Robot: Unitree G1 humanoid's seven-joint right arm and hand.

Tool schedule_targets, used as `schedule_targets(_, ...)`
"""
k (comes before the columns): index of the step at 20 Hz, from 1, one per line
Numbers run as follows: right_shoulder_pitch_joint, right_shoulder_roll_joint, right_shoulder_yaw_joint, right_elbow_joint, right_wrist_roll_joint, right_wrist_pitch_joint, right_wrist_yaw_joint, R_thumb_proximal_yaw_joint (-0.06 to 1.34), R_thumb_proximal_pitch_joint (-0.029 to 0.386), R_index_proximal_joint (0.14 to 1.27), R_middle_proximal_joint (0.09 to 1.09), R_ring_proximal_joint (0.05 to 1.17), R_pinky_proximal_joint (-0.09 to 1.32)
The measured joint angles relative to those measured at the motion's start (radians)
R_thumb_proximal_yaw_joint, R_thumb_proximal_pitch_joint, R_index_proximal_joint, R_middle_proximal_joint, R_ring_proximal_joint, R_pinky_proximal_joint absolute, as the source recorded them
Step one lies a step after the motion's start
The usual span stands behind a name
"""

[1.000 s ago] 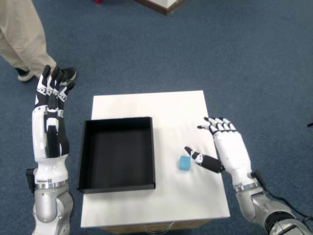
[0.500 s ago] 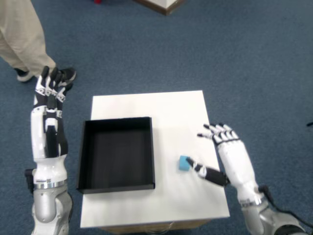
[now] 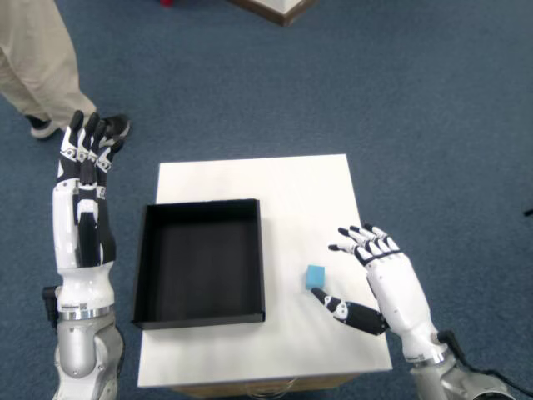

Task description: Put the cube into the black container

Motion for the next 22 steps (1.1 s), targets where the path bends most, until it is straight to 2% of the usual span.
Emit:
schedule_targets(12, -0.011, 0.049, -0.002, 0.111, -0.002, 0.045, 0.001, 0.49, -0.010, 0.55, 0.31, 0.30, 0.24)
schedule_targets(22, -0.050, 0.080, -0.030, 0.179, 0.021, 0.093, 0.090, 0.45, -0.010, 0.54, 0.30, 0.31, 0.25)
